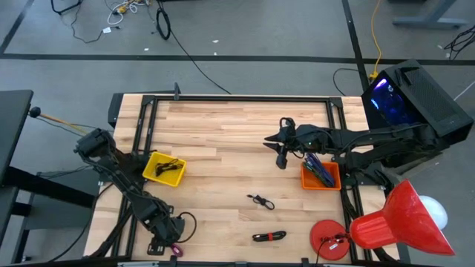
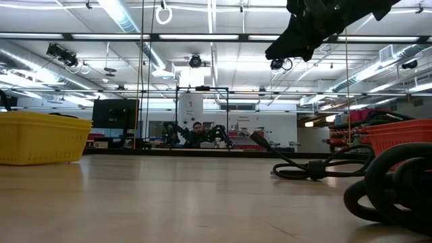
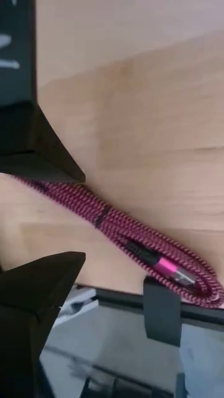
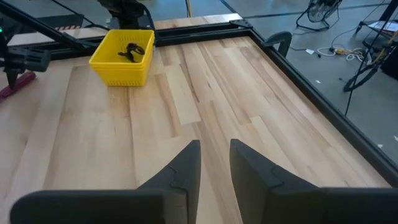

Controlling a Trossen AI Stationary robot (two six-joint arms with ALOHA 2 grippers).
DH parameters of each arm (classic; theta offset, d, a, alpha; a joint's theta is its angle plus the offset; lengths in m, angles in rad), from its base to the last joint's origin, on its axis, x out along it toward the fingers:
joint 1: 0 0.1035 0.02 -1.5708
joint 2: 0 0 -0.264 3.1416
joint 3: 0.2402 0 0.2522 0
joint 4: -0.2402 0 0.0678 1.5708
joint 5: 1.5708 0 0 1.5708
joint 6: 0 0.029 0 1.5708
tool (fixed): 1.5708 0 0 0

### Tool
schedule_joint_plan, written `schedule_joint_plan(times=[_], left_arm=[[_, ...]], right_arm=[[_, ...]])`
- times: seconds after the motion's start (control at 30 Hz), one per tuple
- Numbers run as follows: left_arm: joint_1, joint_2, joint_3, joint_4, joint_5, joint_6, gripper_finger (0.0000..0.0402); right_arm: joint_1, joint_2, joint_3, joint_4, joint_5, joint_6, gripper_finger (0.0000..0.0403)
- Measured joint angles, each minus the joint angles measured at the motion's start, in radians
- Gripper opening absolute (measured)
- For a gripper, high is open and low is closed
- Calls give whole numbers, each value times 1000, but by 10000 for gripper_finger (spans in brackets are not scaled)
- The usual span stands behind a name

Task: Pick & Place USB Port
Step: Put the black charger cable into the orange basket

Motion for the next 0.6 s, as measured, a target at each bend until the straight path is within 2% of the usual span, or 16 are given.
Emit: schedule_joint_plan(times=[0.37,0.6], left_arm=[[0,2,0,-9,-25,-7,197],[3,64,0,38,-6,-1,197]], right_arm=[[0,54,-2,-2,-2,0,87],[0,53,-2,16,-7,0,87]])
